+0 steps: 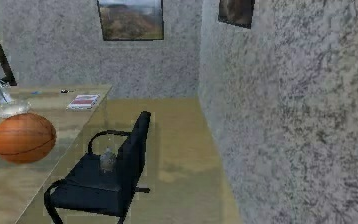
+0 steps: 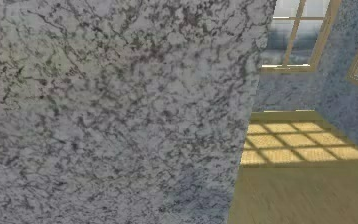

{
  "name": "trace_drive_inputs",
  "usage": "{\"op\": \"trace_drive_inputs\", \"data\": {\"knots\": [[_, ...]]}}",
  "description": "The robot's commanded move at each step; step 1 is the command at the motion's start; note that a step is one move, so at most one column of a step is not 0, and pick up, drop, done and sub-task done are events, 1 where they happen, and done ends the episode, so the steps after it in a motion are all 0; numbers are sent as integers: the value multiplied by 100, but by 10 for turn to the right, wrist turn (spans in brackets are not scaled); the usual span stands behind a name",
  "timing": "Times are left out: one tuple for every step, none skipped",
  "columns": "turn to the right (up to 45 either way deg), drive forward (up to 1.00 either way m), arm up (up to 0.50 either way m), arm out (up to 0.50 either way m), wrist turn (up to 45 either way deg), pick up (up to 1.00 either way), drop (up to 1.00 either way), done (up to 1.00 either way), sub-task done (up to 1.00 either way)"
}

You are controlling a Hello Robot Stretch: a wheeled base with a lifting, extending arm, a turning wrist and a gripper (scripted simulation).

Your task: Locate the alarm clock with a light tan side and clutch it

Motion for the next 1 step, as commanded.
{"op": "trace_drive_inputs", "data": {"knots": [[0, 100, 0, 0, 0, 0, 0, 0, 0]]}}
